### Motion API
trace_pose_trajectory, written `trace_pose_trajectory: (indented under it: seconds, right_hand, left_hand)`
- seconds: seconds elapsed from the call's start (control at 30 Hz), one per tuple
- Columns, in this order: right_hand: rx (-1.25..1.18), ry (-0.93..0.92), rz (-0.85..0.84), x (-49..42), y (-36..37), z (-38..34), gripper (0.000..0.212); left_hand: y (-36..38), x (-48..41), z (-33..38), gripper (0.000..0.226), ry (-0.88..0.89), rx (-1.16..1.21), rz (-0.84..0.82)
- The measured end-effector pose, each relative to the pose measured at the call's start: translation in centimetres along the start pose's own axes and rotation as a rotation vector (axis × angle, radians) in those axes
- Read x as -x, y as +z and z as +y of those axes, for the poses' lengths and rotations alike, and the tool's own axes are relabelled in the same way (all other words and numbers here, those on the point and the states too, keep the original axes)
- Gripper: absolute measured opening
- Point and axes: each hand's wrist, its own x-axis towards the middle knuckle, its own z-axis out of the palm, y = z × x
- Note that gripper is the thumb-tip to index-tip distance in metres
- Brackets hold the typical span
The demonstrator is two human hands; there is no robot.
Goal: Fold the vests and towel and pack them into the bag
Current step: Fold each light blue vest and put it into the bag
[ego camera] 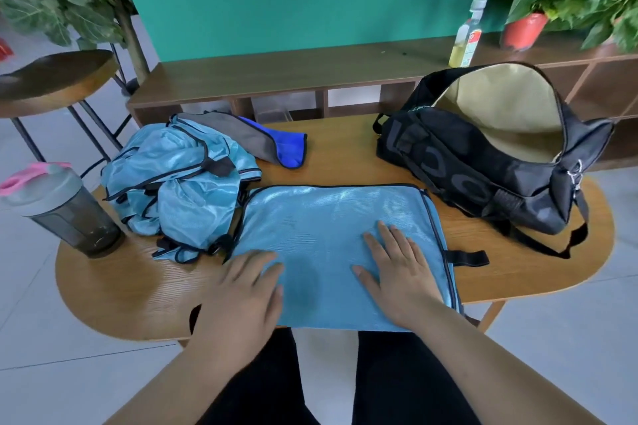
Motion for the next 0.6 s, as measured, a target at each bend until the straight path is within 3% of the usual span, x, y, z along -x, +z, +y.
trace_pose_trajectory:
  seconds: [0.27,0.43,0.5,0.6]
  right_hand:
    - [-0.184,0.068,0.077,-3.8,-2.8,2.2,0.054]
    - [-0.102,0.226,0.055,-8.0,-5.7,8.3,0.053]
    - [-0.084,0.251,-0.007,-9.3,-6.6,10.2,0.055]
    - [-0.078,0.266,-0.050,-10.8,-7.4,11.4,0.059]
  left_hand:
    - [5.7,-5.1,13.4,0.056,0.106,0.232,-0.155]
    - [7.8,-6.1,18.1,0.087,0.254,0.112,-0.249]
    - [8.4,-6.4,19.5,0.080,0.220,0.039,-0.274]
    - [9.5,-6.6,21.2,0.047,0.162,-0.003,-0.148]
